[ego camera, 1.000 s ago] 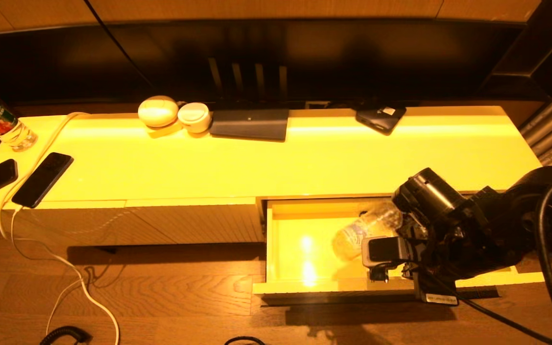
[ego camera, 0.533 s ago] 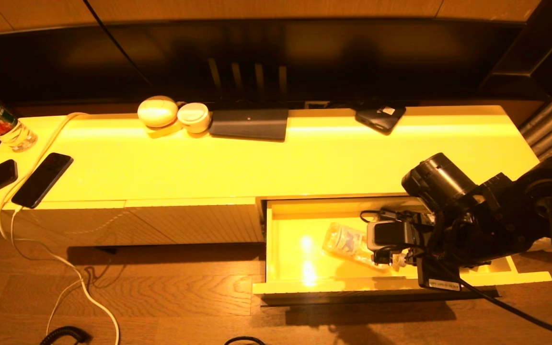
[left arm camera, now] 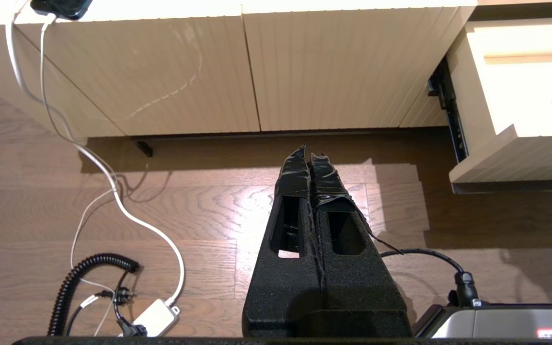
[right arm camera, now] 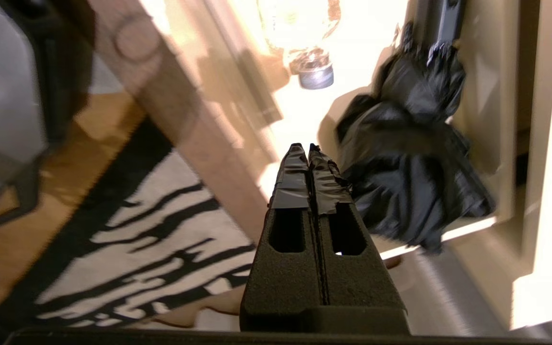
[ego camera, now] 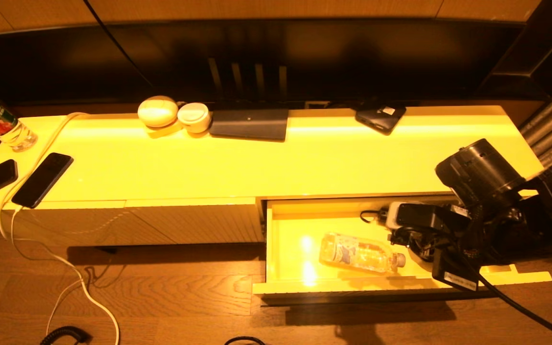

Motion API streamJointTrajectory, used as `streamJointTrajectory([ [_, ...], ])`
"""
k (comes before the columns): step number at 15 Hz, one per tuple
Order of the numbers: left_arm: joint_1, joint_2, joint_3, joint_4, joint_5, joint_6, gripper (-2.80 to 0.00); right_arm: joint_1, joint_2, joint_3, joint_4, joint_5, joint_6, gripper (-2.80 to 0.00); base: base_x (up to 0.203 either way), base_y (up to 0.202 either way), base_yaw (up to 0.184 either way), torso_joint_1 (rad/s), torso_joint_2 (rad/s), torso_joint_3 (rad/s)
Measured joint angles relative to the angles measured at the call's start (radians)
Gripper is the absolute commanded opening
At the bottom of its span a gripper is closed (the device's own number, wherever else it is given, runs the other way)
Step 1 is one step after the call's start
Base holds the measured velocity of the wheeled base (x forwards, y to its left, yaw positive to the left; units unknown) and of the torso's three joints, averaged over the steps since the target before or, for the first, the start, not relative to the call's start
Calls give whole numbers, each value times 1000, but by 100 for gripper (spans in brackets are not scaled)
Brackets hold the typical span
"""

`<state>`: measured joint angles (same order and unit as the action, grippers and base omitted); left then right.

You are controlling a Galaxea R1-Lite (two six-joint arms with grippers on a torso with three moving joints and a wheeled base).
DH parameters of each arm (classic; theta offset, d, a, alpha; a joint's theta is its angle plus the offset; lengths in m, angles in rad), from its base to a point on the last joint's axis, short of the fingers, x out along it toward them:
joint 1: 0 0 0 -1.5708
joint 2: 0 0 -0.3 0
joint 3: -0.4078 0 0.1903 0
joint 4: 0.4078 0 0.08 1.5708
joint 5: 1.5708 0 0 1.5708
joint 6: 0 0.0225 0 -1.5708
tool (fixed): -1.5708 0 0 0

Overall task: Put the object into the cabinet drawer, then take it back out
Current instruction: Close the drawer

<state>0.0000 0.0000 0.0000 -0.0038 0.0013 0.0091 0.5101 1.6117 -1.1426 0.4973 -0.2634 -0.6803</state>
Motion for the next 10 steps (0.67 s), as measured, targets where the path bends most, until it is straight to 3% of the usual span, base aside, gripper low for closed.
streamJointTrajectory([
  [3,0,0,0,0,0,0,-280,8,-86,73,32,0,142,-280,0,0,0,0,0,0],
  [8,0,0,0,0,0,0,-280,22,-176,100,203,32,587,-280,0,0,0,0,0,0],
  [10,0,0,0,0,0,0,-280,38,-205,122,321,106,691,-280,0,0,0,0,0,0],
])
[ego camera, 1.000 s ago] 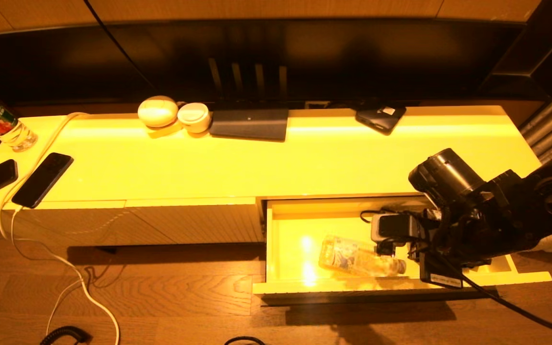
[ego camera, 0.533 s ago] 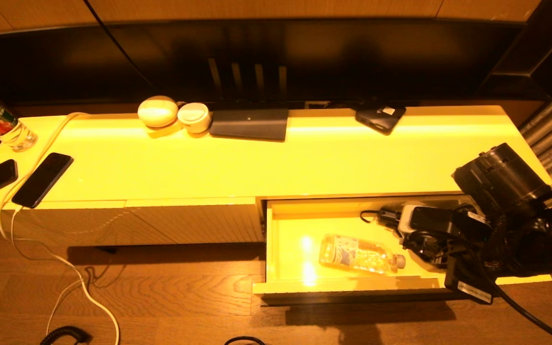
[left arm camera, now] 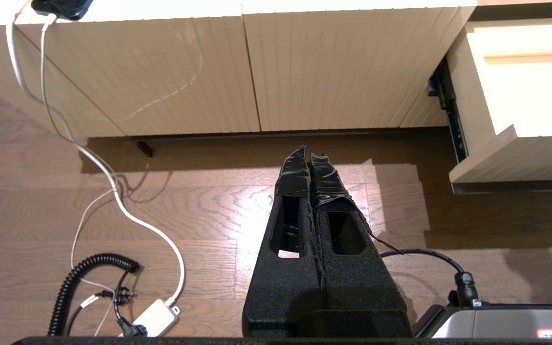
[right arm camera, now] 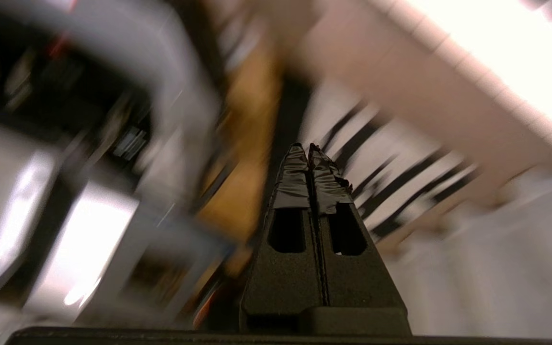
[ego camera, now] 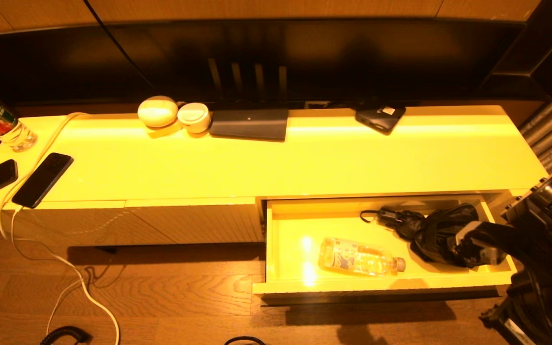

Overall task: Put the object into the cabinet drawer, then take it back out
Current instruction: Close the drawer

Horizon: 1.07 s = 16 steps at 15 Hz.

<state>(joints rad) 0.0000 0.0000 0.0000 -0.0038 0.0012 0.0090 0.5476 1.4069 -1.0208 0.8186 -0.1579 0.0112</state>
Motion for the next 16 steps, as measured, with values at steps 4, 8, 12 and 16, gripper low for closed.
streamJointTrajectory([
  [4,0,0,0,0,0,0,-280,36,-22,76,152,134,57,-280,0,0,0,0,0,0],
  [8,0,0,0,0,0,0,-280,47,16,110,157,205,61,-280,0,0,0,0,0,0],
  [12,0,0,0,0,0,0,-280,47,102,117,43,223,75,-280,0,0,0,0,0,0],
  [16,0,0,0,0,0,0,-280,47,185,126,-74,210,91,-280,0,0,0,0,0,0],
])
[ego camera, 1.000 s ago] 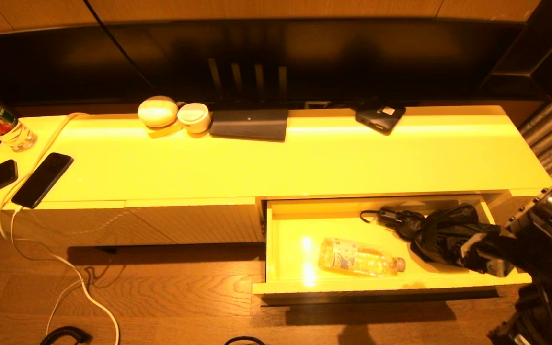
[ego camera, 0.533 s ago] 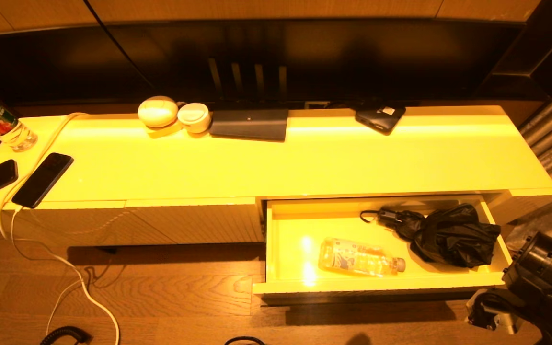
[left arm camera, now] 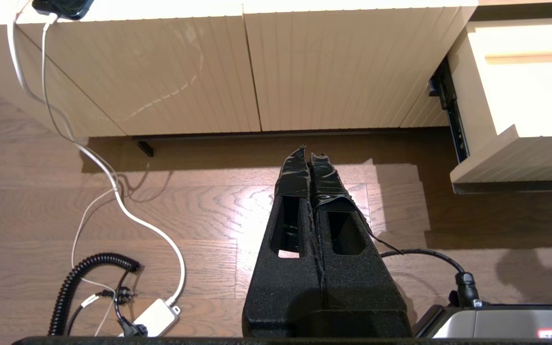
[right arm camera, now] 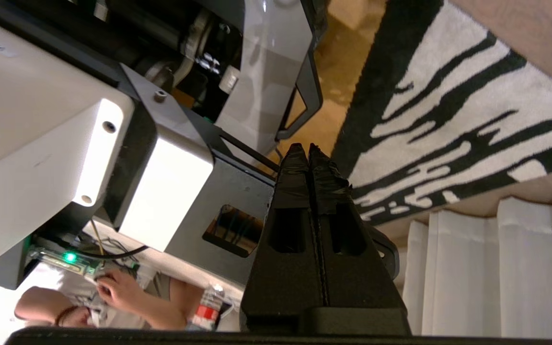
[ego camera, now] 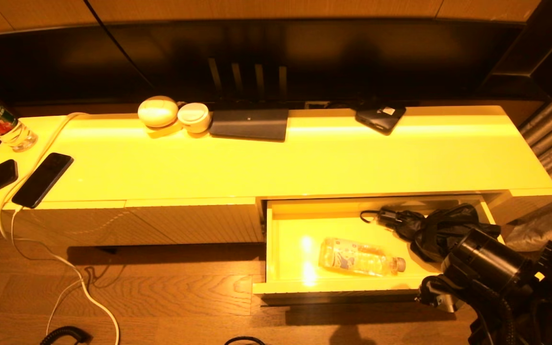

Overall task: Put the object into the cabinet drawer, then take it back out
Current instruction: Close the drawer

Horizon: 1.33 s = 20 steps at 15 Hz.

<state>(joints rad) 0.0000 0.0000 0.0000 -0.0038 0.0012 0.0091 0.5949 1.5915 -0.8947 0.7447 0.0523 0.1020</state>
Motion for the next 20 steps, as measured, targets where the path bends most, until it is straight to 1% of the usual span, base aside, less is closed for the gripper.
streamJointTrajectory([
  [6,0,0,0,0,0,0,-280,3,100,1,-66,-13,-1,-280,0,0,0,0,0,0],
  [8,0,0,0,0,0,0,-280,4,119,5,-85,-59,1,-280,0,0,0,0,0,0],
  [11,0,0,0,0,0,0,-280,4,136,14,-127,-88,1,-280,0,0,0,0,0,0],
  [15,0,0,0,1,0,0,-280,4,155,38,-235,-186,5,-280,0,0,0,0,0,0],
  [20,0,0,0,0,0,0,-280,3,161,59,-368,-235,10,-280,0,0,0,0,0,0],
])
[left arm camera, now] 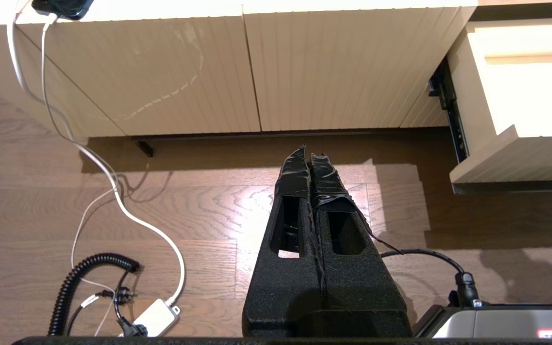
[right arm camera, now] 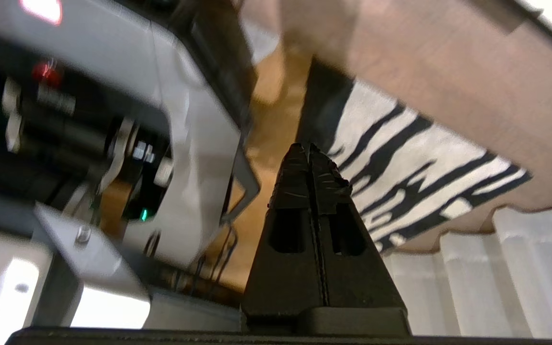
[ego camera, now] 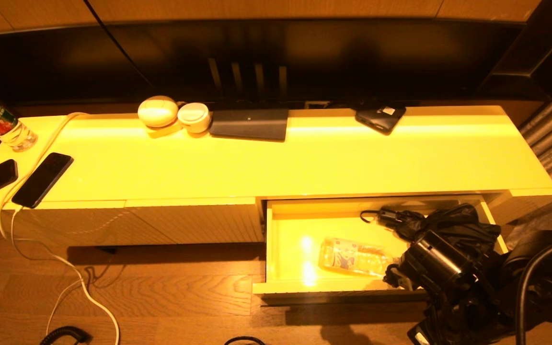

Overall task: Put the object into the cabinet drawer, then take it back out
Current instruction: Close the drawer

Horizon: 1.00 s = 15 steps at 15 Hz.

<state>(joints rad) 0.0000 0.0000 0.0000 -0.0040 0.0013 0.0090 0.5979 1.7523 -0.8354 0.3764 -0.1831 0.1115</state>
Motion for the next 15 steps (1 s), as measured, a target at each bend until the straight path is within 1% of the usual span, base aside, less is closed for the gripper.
streamJointTrajectory([
  [8,0,0,0,0,0,0,-280,-15,25,22,-275,-71,24,-280,0,0,0,0,0,0],
  [10,0,0,0,0,0,0,-280,-20,31,22,-310,-89,23,-280,0,0,0,0,0,0],
  [13,0,0,0,0,0,0,-280,-24,47,15,-396,-152,21,-280,0,0,0,0,0,0],
  [15,0,0,0,0,0,0,-280,-27,57,12,-422,-173,19,-280,0,0,0,0,0,0],
])
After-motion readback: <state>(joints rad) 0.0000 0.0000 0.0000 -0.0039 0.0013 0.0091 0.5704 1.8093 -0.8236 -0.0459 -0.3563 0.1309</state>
